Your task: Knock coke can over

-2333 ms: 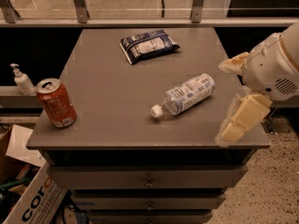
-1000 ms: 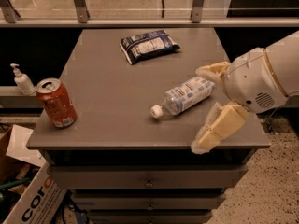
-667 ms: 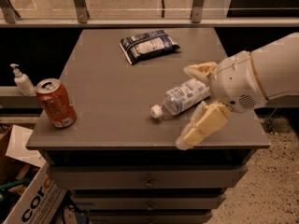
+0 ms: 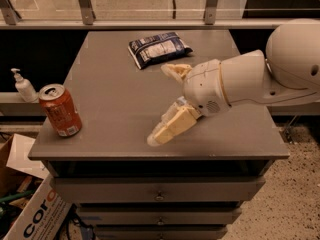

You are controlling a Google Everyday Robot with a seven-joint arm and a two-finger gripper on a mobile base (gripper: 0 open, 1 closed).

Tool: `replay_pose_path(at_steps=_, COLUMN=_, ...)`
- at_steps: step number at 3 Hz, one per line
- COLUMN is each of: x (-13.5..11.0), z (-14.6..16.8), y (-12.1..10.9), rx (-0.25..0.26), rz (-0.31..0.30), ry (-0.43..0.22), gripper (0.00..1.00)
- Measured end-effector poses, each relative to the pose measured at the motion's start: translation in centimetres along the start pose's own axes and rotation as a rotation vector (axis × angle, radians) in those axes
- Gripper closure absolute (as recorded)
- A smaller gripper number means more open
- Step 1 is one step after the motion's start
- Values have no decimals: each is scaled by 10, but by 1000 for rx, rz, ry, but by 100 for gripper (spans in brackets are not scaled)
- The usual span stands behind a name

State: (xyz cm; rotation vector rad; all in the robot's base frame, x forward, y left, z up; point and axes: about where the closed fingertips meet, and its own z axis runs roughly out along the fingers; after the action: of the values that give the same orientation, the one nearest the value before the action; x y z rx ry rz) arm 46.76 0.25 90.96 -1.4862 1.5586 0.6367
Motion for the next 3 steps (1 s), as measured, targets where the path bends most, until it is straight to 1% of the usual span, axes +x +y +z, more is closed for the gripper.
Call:
replay_pose_path(at_steps=1, x=-13, z=46, y=4, rx=-27, rz=-5, ry=-65, gripper=0)
replay_pose_path(at_steps=2, x=-21, z=88, y=20, rx=-82, rz=13, ry=-114, gripper=0)
replay_pose_path(at_steps=3, x=-21, z=87, y=22, rx=-75, rz=10, ry=-121, gripper=0)
